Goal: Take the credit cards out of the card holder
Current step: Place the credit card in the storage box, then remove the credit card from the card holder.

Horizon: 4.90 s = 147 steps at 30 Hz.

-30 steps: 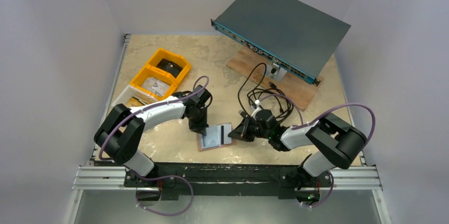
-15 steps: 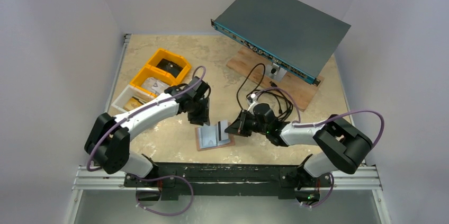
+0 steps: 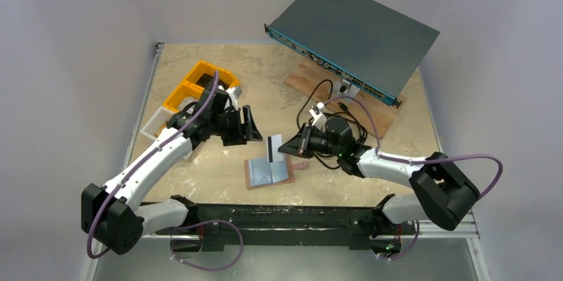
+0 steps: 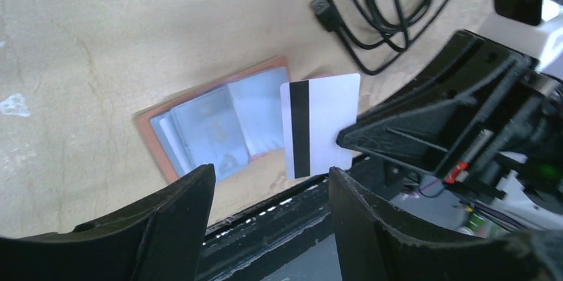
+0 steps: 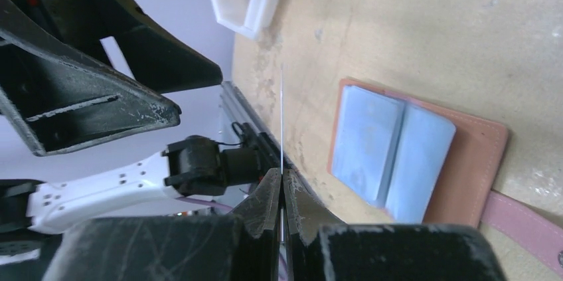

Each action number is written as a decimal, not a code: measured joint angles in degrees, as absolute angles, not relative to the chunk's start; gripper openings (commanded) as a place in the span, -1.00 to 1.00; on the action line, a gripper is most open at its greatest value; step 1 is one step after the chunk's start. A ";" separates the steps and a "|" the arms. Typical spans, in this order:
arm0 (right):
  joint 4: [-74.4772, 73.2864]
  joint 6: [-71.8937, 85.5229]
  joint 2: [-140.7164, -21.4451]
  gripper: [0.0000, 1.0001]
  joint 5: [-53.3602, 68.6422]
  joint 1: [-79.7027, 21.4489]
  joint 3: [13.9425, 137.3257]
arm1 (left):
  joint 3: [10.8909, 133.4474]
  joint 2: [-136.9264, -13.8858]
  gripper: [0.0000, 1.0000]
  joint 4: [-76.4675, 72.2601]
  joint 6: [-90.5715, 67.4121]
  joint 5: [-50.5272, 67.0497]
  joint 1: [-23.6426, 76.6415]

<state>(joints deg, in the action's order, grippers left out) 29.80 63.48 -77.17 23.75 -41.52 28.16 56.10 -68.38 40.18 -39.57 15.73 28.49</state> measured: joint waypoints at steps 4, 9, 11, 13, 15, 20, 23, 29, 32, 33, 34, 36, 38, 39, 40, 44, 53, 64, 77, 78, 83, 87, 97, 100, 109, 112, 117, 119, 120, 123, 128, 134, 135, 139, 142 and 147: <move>33.15 65.76 -77.19 -1.00 27.55 -39.16 28.40 | 53.32 -64.75 0.23 35.64 -40.10 22.72 25.50; 42.15 71.13 -77.91 -1.00 32.80 -37.69 28.40 | 49.84 -63.94 0.14 28.91 -42.54 31.42 23.31; 45.65 73.06 -78.41 -1.00 34.24 -37.52 28.40 | 48.58 -63.94 0.10 26.83 -43.66 33.98 22.76; 48.27 74.74 -78.91 -1.00 35.51 -37.47 28.40 | 47.31 -63.94 0.07 24.56 -44.91 36.42 22.17; 50.09 75.83 -79.37 -1.00 36.25 -37.50 28.40 | 46.30 -63.94 0.01 22.20 -46.09 38.59 21.82; 52.18 77.23 -79.92 -1.00 37.52 -37.47 28.40 | 44.53 -63.94 -0.22 15.92 -49.74 42.94 21.69; 52.25 77.41 -79.99 -1.00 37.54 -37.47 28.40 | 43.62 -63.96 -0.48 12.64 -51.62 44.91 21.69; 51.46 77.10 -80.03 -0.80 37.43 -37.47 28.49 | 42.74 -64.01 -1.00 10.17 -53.89 47.09 21.47; 48.90 76.05 -80.12 -0.01 37.10 -37.47 29.21 | 42.74 -64.01 -1.00 9.98 -54.04 47.29 21.45; 47.29 75.22 -80.07 0.25 36.91 -37.50 29.76 | 42.74 -63.99 -1.00 10.35 -53.93 47.07 21.43; 45.23 74.17 -79.85 0.45 36.49 -37.50 30.46 | 42.74 -63.94 -1.00 10.87 -53.80 46.76 21.43; 40.49 71.68 -78.89 0.76 35.20 -37.47 31.88 | 42.76 -63.70 -1.00 12.99 -53.10 45.47 21.43; 34.50 68.25 -76.88 0.97 33.15 -37.47 33.43 | 43.22 -63.13 -1.00 16.38 -52.12 42.92 21.37; 31.81 66.67 -75.75 0.98 31.97 -37.47 34.04 | 43.70 -62.87 -1.00 18.31 -51.44 41.52 21.30; 29.23 65.10 -74.46 0.98 30.74 -37.47 34.61 | 44.64 -62.54 -1.00 21.12 -50.94 39.07 21.17; 20.69 59.90 -70.19 0.98 26.55 -37.50 35.92 | 48.73 -61.84 -1.00 29.65 -49.34 30.15 19.51; 8.14 51.35 -67.72 0.98 19.86 -37.50 36.53 | 58.83 -65.58 -1.00 41.23 -48.18 13.76 10.02; 2.46 45.12 -67.35 0.98 18.76 -37.50 38.57 | 66.17 -79.92 -1.00 40.32 -48.16 6.74 -2.72; 1.72 42.15 -68.97 0.98 18.98 -37.50 39.59 | 74.83 -96.36 -0.98 34.09 -48.16 5.19 -9.74; 1.72 42.02 -69.12 0.98 18.98 -37.50 39.62 | 75.24 -96.99 -0.93 33.74 -48.16 5.17 -9.82; 1.72 41.47 -69.49 0.98 18.98 -37.50 39.64 | 77.69 -100.77 -0.43 33.50 -47.37 5.08 -10.74; 1.72 41.06 -70.22 0.98 18.98 -37.50 39.64 | 78.52 -102.32 -0.18 33.89 -46.63 5.02 -11.20; 1.63 40.88 -71.50 0.98 18.74 -37.50 40.49 | 79.29 -97.65 0.11 37.93 -44.77 5.10 -11.25; 1.45 40.86 -71.53 0.97 18.50 -37.50 40.49 | 79.00 -93.49 0.13 39.05 -44.14 5.21 -11.20; 0.43 40.82 -73.67 0.98 14.72 -40.49 41.17 | 70.26 -75.42 0.17 41.98 -42.19 5.26 -5.13; -0.19 40.69 -75.75 0.91 12.16 -43.79 43.09 | 66.50 -71.55 0.16 43.44 -41.56 5.28 -1.74; -1.78 40.51 -79.40 0.71 8.12 -49.69 46.85 | 59.24 -66.22 0.17 45.89 -40.82 5.43 5.10; -2.63 40.51 -81.47 0.67 6.42 -51.77 48.53 | 56.69 -64.73 0.17 46.61 -40.82 5.48 7.20; -3.25 40.56 -82.63 0.64 5.37 -52.80 49.45 | 55.31 -63.96 0.17 47.03 -40.82 5.52 8.21; -5.13 40.62 -86.39 0.54 2.37 -55.53 52.23 | 51.79 -62.08 0.16 48.10 -40.84 5.80 10.59; -8.49 41.15 -93.25 0.42 -2.72 -59.88 56.82 | 47.18 -59.81 0.16 48.77 -40.88 7.03 11.79; -13.02 42.22 -99.77 0.37 -7.64 -63.44 61.19 | 45.71 -59.09 0.15 49.50 -40.82 7.46 11.79; -13.78 42.39 -100.57 0.36 -8.43 -63.88 61.91 | 45.71 -59.09 0.15 49.50 -40.77 7.49 11.79; -17.02 42.92 -104.47 0.36 -11.57 -65.63 66.00 | 45.71 -59.09 0.15 49.45 -40.60 7.88 11.75; -19.00 43.40 -106.63 0.33 -13.63 -66.46 68.14 | 45.54 -59.07 0.15 49.28 -40.03 8.47 11.64; -20.93 44.60 -107.66 0.26 -15.55 -66.74 69.21 | 45.01 -59.09 0.13 48.93 -39.44 9.47 11.64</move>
<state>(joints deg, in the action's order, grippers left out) -20.93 44.60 -107.66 -15.55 -66.74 69.21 45.01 -59.09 48.93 -39.44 9.47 11.64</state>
